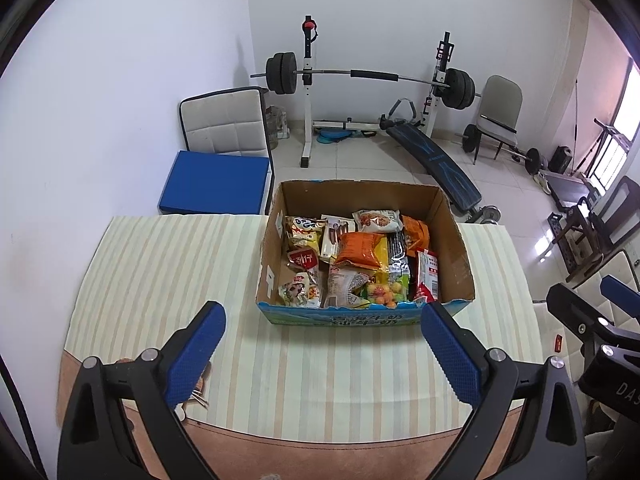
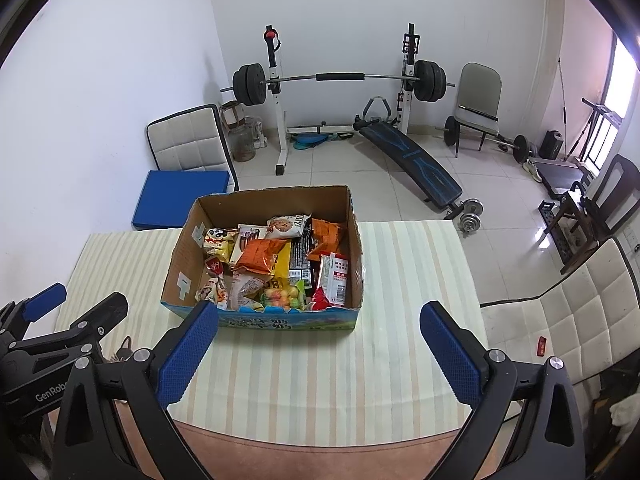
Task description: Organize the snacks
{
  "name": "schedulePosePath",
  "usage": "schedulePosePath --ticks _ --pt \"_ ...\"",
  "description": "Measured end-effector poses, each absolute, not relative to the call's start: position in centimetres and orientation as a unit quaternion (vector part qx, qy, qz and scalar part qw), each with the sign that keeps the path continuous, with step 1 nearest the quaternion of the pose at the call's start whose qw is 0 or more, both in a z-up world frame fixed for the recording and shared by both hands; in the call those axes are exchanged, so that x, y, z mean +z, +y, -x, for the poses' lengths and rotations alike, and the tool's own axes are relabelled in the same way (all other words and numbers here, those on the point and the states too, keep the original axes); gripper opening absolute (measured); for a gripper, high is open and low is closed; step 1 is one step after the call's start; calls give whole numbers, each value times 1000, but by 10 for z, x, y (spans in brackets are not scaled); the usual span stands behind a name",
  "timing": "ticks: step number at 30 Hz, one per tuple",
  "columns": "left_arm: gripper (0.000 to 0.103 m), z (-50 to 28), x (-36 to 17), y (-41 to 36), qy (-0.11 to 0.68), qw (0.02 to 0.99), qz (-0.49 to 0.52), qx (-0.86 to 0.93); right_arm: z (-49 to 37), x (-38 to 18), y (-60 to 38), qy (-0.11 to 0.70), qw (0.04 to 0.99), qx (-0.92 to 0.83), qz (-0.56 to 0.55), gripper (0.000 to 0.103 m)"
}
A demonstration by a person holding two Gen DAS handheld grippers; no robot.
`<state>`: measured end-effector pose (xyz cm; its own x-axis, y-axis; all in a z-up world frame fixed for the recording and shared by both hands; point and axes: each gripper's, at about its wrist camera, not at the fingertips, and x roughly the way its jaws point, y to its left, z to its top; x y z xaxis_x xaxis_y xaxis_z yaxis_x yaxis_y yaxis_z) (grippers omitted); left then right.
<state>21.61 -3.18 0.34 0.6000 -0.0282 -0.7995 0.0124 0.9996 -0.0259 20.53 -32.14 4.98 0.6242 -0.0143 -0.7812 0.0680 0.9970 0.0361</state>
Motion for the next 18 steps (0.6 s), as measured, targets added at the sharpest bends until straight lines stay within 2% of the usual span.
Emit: schedulePosePath --ticks 18 --pt "100 -218 -2 -31 458 889 3 -5 -203 49 -323 437 899 -29 -29 103"
